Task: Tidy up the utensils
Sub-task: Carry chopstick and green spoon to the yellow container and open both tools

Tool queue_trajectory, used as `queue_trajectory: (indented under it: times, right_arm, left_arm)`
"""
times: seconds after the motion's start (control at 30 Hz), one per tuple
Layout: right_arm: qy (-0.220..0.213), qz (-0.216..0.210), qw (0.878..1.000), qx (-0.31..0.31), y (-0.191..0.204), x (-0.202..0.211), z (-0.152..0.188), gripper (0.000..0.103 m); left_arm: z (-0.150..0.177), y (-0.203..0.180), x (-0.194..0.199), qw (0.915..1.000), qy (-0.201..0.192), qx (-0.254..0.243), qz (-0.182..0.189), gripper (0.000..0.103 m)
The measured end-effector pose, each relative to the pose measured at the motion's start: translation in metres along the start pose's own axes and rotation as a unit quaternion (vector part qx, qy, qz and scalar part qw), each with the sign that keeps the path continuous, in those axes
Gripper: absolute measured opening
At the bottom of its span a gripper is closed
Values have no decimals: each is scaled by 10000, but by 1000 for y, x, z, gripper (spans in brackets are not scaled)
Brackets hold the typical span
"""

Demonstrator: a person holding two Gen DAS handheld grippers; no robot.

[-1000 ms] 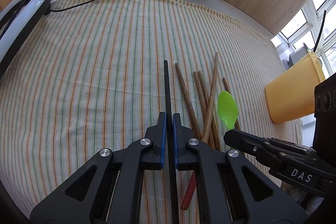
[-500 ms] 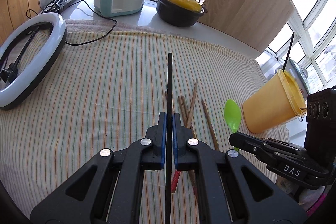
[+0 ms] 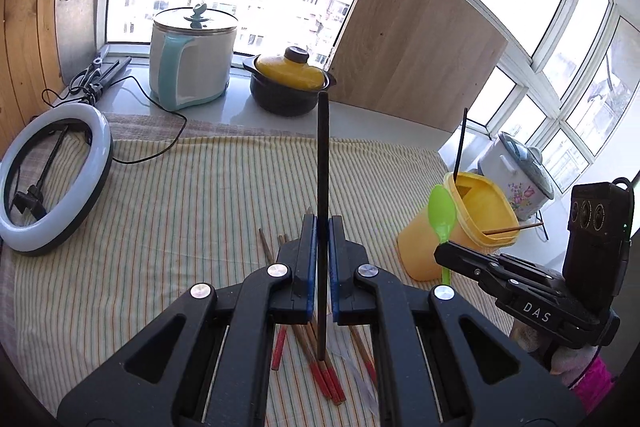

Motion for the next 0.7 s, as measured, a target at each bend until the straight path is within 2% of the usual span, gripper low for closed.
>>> queue_trajectory:
  times: [0.37,0.7]
  right_arm:
    - [-875,425,9951,153,-32,61,-39,1]
    - [-1273,803,9886,-9,-76,95,-64,1]
  left_arm:
    - [-24,-59,20,9979,-318,-316,463,3]
    - [-53,-104,29,9941,-556,-497,793,3]
Point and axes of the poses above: each gripper's, at about its wrist camera, not at the fingertips, and x roughly against the way its jaws point, y to its left, z to its underside, the point moved 10 cm from there along -x, roughly the way its jaws point
